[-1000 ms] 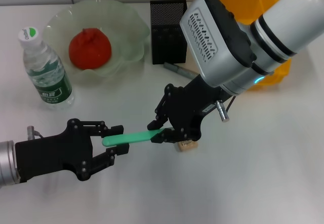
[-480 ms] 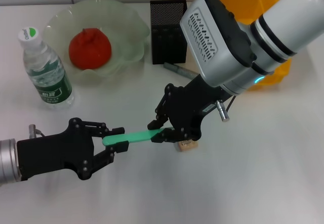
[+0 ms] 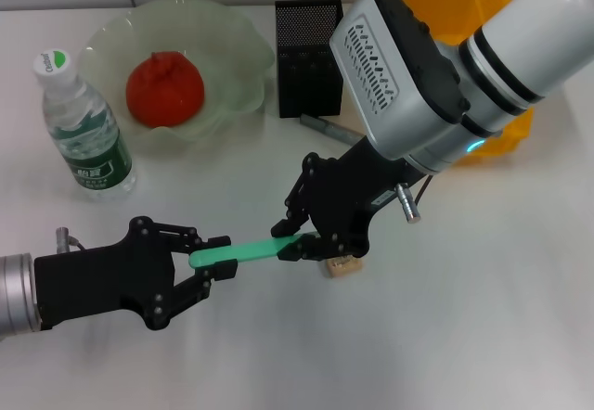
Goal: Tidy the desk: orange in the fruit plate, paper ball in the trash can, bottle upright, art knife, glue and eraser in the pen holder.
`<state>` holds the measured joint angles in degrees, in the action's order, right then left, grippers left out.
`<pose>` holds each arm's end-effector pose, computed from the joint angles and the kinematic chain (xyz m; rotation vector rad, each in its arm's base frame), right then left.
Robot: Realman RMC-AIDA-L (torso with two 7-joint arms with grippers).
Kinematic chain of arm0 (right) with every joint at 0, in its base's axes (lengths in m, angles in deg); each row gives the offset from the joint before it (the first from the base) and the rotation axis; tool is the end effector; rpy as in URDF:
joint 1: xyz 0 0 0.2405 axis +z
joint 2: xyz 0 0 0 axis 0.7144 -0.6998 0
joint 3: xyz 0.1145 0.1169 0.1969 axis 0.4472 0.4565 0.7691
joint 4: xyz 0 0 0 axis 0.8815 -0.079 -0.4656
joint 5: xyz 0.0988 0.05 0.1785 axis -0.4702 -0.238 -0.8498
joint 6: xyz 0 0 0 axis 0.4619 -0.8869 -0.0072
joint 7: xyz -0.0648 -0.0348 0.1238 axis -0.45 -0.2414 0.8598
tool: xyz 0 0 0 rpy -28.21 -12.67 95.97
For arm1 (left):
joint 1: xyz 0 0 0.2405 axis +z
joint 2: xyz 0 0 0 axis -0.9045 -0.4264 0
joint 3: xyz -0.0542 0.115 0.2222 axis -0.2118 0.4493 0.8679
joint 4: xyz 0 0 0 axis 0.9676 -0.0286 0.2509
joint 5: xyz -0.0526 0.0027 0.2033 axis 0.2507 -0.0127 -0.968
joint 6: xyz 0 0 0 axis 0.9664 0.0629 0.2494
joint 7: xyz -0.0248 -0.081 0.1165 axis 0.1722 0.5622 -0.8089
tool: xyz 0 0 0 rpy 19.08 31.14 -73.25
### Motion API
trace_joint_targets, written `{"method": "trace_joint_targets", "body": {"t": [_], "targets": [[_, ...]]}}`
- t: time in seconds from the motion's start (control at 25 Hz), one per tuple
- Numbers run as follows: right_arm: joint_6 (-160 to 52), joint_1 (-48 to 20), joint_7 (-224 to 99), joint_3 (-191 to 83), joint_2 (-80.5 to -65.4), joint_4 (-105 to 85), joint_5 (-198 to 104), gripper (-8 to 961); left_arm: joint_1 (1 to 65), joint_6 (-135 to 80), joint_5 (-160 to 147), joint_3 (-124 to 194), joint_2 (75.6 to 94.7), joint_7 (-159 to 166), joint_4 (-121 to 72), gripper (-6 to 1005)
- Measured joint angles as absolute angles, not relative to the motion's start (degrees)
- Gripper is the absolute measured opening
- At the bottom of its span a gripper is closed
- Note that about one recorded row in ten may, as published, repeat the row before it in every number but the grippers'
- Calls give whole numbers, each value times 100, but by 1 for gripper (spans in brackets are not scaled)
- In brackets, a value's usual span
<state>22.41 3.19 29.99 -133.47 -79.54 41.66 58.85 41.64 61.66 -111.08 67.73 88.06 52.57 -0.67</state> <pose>0.1054 0.3456 -0.0768 2.9862 0.3014 0.1413 -0.3014 0.2562 -0.0244 -2.7942 -0.2707 -0.7841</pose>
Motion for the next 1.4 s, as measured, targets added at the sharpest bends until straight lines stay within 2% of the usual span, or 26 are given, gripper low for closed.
{"method": "trace_joint_targets", "body": {"t": [0.64, 0.84, 1.04, 1.4], "targets": [[2148, 326, 3038, -13342, -7955, 4166, 5902, 208, 4156, 6165, -11082, 6733, 8786, 5294, -66, 199], [2115, 305, 3042, -13341, -7960, 4196, 5905, 414, 4156, 6165, -11070, 6734, 8776, 5305, -66, 200], [2108, 242, 3041, -13259, -7962, 4267, 5875, 533, 4156, 6165, -11065, 6734, 8768, 5309, -66, 200], [2095, -197, 3004, -12985, -7973, 4852, 5753, 531, 4194, 6166, -11050, 6687, 8691, 5385, -60, 202]]}}
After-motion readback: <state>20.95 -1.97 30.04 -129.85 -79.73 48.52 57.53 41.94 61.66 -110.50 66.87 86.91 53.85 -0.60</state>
